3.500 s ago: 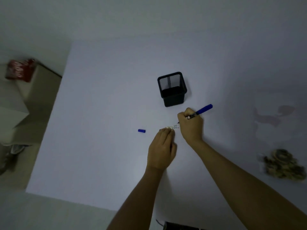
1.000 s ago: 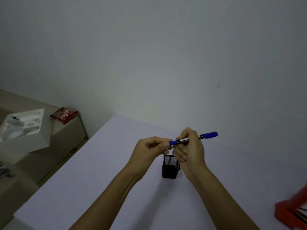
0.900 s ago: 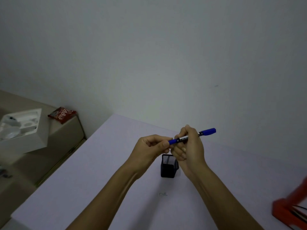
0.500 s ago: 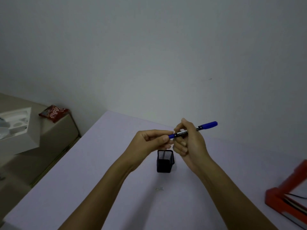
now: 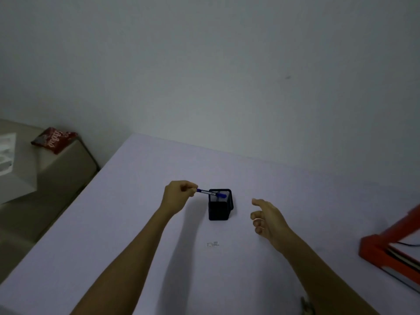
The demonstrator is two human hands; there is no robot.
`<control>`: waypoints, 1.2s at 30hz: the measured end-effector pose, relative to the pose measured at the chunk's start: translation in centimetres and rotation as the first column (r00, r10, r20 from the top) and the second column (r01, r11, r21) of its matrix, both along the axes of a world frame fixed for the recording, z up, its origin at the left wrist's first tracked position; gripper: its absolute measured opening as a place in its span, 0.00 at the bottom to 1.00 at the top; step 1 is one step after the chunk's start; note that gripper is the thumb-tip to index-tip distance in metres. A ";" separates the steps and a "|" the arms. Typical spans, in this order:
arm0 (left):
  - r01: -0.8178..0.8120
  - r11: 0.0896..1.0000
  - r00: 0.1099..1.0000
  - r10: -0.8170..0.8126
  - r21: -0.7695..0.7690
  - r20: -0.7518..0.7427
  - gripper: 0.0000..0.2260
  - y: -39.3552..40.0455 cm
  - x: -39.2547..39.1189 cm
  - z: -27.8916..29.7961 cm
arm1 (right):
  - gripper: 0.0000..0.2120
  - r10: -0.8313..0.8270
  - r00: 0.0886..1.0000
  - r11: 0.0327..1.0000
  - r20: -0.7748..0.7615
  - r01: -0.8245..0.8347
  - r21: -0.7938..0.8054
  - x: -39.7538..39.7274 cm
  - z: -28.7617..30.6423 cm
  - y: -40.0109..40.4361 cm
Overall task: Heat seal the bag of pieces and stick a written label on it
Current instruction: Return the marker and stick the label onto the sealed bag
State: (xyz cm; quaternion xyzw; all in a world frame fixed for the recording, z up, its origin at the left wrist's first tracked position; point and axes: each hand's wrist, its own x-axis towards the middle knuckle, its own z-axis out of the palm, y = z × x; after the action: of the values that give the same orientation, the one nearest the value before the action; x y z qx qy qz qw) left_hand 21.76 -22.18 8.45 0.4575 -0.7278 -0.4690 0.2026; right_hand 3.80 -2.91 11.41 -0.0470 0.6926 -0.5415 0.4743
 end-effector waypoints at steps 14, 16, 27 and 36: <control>-0.059 0.990 0.997 0.065 -0.130 0.045 0.17 1.4 -4.5 -5.8 | 0.08 0.269 0.958 0.953 -0.094 -0.251 0.171 0.4 -7.1 -1.3; -0.175 0.973 0.983 0.180 -0.149 0.022 0.12 2.3 -3.4 -6.7 | 0.08 0.346 0.925 0.924 -0.155 -0.308 0.225 0.7 -8.6 -1.9; 0.171 0.984 0.936 -0.175 0.041 0.306 0.15 9.1 1.1 -13.7 | 0.08 0.534 0.751 0.823 -0.389 -0.357 0.442 3.9 -15.8 -3.3; 0.291 0.954 0.855 -0.222 -0.077 0.469 0.12 9.9 -0.2 -14.5 | 0.10 0.584 0.711 0.790 -0.392 -0.388 0.475 3.9 -16.0 -3.8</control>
State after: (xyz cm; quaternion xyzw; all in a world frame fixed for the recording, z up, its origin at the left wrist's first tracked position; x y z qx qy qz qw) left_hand 21.53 -12.32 -6.09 0.4372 -0.8416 -0.3172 -0.0053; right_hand 7.71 -6.69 -4.60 -0.2879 0.8420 -0.2251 0.3969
